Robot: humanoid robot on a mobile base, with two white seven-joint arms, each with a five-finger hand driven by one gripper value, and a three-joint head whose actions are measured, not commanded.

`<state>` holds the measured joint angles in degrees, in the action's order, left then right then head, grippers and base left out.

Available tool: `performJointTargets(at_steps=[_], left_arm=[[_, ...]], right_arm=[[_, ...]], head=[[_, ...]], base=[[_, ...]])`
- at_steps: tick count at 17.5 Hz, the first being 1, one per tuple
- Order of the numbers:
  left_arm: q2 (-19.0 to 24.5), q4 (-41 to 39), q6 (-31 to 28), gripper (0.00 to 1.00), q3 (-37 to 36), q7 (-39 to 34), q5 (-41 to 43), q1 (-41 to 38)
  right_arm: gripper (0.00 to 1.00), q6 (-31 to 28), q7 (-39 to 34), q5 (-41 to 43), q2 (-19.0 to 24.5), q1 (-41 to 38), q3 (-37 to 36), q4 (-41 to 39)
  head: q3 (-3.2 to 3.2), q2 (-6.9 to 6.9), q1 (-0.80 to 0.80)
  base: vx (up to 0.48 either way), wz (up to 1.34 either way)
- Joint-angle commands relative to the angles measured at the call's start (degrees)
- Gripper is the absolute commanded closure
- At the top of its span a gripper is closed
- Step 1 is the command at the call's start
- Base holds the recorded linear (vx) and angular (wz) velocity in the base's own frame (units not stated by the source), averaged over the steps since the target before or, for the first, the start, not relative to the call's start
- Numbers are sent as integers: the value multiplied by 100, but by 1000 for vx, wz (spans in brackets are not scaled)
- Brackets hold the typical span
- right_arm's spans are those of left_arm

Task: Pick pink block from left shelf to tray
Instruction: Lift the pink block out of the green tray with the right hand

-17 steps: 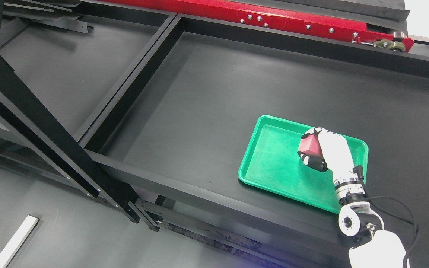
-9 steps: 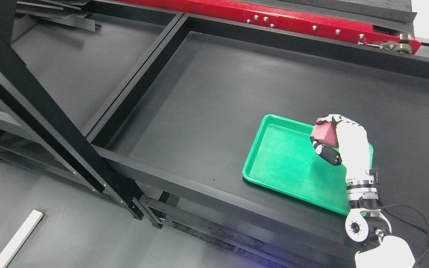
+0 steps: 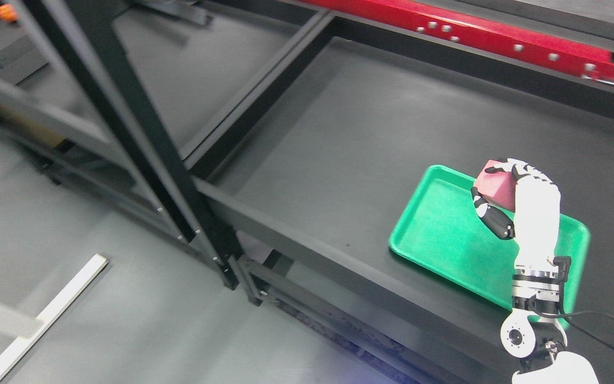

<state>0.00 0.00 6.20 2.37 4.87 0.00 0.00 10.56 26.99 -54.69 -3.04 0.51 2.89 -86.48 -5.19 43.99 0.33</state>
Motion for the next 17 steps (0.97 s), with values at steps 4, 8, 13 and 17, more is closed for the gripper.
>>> performJointTargets(at_steps=[4,8,13,17], left_arm=[[100,-100,4,0,0,-4,0,184],[100,-100,4,0,0,-4,0,184],[100,-100,4,0,0,-4,0,184],[100,-100,4,0,0,-4,0,184]], right_arm=[[98,8,35,81,75,-51,-149,-220],[98,8,35,81,75,-86,-149,-220],[97,8,35,90,75,-86,-149,-220],[97,60,35,90,75,-86,-149,-220]], head=[[0,0,0],[0,2,0],[0,2,0],[0,2,0]], base=[[-89,733],[-121,872],[-134,915],[-113,783]])
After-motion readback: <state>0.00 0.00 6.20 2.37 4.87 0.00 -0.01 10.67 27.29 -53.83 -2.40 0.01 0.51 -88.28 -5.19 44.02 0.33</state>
